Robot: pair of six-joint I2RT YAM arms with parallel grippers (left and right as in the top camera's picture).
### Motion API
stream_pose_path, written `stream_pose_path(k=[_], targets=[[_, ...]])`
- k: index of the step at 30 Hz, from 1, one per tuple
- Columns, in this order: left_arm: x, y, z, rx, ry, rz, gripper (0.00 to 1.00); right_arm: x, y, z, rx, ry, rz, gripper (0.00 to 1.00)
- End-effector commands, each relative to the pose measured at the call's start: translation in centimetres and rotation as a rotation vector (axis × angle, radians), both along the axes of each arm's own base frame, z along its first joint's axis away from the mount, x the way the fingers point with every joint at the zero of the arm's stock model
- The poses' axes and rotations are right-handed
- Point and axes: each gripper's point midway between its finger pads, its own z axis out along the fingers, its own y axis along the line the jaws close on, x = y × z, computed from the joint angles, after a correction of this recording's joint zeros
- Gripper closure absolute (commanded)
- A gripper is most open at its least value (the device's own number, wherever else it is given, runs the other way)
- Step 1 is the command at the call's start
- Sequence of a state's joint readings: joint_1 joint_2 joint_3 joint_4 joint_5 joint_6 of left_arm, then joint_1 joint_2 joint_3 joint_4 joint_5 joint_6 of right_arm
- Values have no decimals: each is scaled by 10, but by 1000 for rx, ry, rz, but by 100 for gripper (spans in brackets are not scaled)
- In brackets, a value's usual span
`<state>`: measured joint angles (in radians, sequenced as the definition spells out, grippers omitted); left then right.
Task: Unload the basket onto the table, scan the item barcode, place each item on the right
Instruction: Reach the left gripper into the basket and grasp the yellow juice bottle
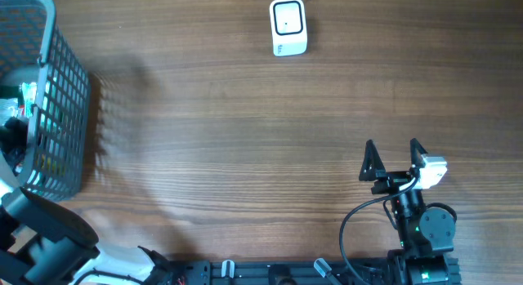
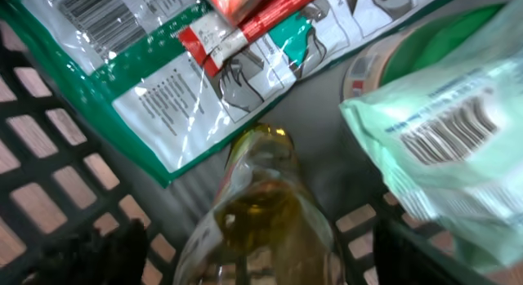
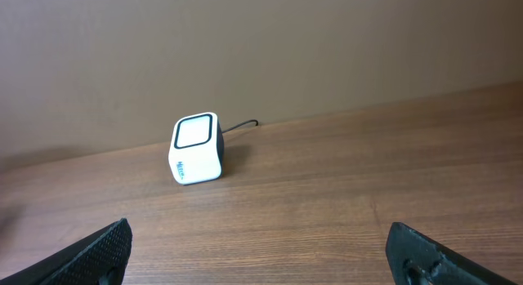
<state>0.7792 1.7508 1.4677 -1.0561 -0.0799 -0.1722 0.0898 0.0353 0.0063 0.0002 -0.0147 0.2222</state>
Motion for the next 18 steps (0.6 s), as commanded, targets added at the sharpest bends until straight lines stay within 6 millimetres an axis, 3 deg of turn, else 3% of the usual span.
stream_pose_path(k=[1, 3, 7, 12, 15, 18], targets=[[-3, -2, -14, -18, 14, -4, 27, 0, -2, 2, -10, -10, -10, 0], [-3, -2, -20, -20, 12, -4, 28, 0, -2, 2, -10, -10, -10, 0], [0, -1, -20, -18, 0, -6, 65, 0, -2, 2, -10, -10, -10, 0], [8, -7, -12, -45, -51, -20, 71, 0, -2, 2, -10, -10, -10, 0], [11, -4, 9, -15, -80, -21, 76, 0, -2, 2, -9, -10, -10, 1], [18, 3, 62, 70, -164, -25, 80, 0, -2, 2, -10, -10, -10, 0]])
